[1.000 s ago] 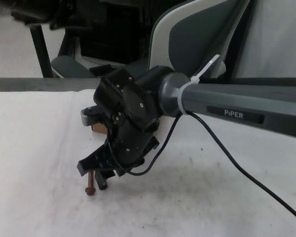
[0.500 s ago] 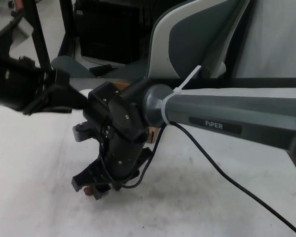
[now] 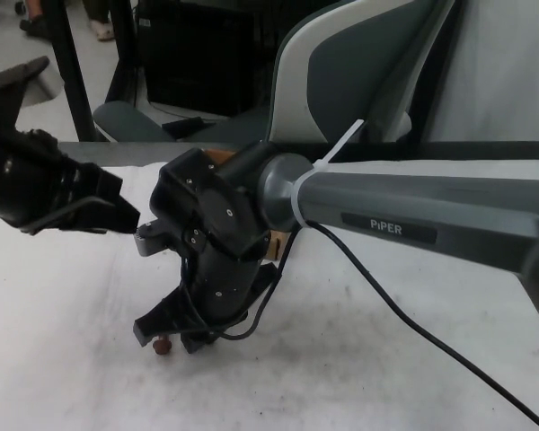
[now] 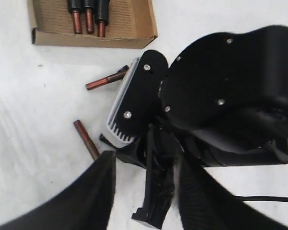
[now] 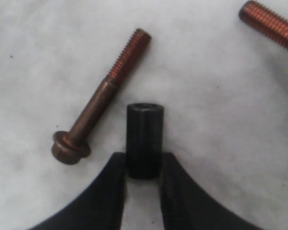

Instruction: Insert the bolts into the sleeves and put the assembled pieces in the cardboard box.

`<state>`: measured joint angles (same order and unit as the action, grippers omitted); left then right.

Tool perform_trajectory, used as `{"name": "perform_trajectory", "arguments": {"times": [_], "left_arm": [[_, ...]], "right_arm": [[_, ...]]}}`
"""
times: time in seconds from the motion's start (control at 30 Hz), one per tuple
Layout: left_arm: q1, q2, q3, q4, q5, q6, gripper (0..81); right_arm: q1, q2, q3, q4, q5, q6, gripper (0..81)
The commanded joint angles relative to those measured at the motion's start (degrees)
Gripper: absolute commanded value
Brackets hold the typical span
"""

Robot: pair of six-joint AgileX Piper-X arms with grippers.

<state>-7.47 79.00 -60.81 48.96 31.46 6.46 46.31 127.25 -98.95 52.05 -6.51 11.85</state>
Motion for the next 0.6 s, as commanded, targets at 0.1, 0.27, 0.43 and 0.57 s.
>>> {"name": "perform_trajectory", "arguments": {"times": [0.1, 0.27, 0.43, 0.57], "left_arm": [[0.14, -0.73, 0.08, 1.43, -4.82, 1.93, 38.4], [0.17, -0.73, 0.08, 1.43, -8.56, 1.93, 38.4], [0.17, -0.73, 0.08, 1.85, -10.94, 4.11, 38.4], [0.17, -0.73, 0.08, 1.85, -10.82, 4.28, 38.4]], "right_arm": [[-0.02, 1.14, -0.08, -0.39, -0.29, -0.49, 0.6], [-0.43, 0.95, -0.36, 0.42, -0.64, -0.82, 0.3], [-2.10, -0.96, -0.36, 0.94, -0.16, -2.55, 0.2], [-3.92, -3.59, -0.36, 0.72, 1.97, -3.80, 0.2]]}}
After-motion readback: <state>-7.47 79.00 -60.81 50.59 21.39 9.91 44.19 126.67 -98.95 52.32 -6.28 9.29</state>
